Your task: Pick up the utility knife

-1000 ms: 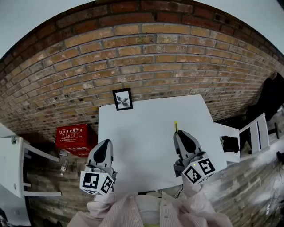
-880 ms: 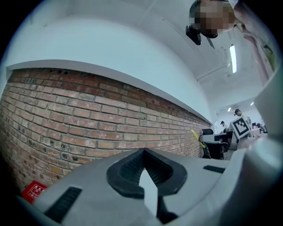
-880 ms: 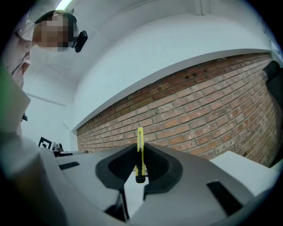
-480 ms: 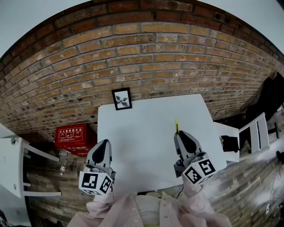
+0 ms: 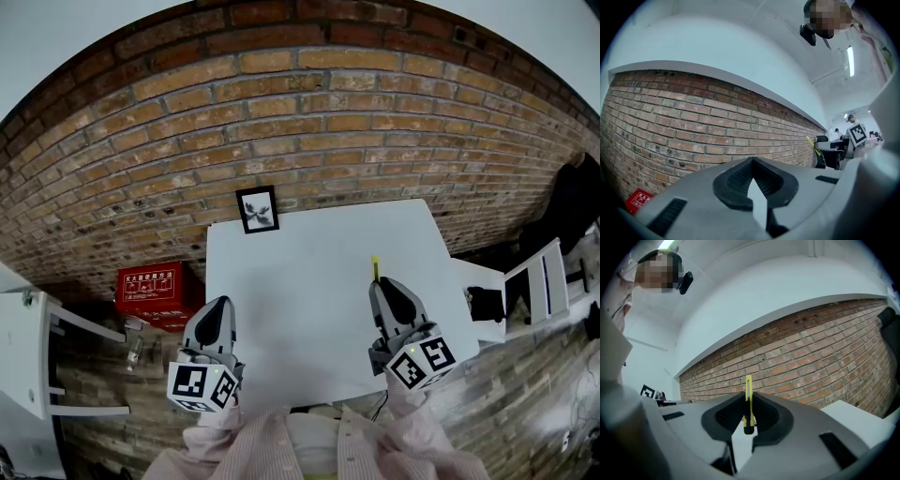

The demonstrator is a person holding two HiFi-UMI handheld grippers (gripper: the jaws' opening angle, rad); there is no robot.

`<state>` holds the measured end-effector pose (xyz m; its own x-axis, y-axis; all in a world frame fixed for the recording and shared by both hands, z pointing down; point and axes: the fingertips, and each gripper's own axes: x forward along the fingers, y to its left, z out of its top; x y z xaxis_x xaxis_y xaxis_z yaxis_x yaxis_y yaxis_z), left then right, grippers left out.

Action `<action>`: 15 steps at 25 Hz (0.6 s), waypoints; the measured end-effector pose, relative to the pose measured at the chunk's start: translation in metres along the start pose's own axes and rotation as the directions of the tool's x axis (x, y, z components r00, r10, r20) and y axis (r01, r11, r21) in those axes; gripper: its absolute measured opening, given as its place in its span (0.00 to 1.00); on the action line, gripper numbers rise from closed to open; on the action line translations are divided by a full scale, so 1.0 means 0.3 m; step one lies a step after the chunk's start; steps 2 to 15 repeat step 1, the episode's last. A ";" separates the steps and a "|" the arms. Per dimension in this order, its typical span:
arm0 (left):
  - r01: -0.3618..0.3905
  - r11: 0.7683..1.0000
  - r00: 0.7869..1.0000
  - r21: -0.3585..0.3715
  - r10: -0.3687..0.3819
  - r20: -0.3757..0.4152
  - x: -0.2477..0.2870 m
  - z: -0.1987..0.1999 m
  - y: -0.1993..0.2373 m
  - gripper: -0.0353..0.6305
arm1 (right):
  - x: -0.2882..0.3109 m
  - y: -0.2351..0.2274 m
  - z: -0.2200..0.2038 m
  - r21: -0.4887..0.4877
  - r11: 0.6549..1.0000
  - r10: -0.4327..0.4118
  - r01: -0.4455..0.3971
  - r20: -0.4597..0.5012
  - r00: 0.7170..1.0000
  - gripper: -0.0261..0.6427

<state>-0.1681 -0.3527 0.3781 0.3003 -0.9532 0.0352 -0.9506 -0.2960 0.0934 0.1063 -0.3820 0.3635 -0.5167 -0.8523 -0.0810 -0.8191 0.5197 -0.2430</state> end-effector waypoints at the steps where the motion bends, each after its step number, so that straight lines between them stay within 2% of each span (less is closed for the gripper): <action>1: -0.001 1.000 1.000 0.000 0.001 -0.001 0.001 0.000 0.002 0.04 | 0.001 0.000 0.000 0.000 1.000 -0.001 0.001 0.000 1.000 0.12; 15: -0.001 1.000 1.000 0.000 0.001 -0.001 0.001 0.000 0.002 0.04 | 0.001 0.000 0.000 0.000 1.000 -0.001 0.001 0.000 1.000 0.12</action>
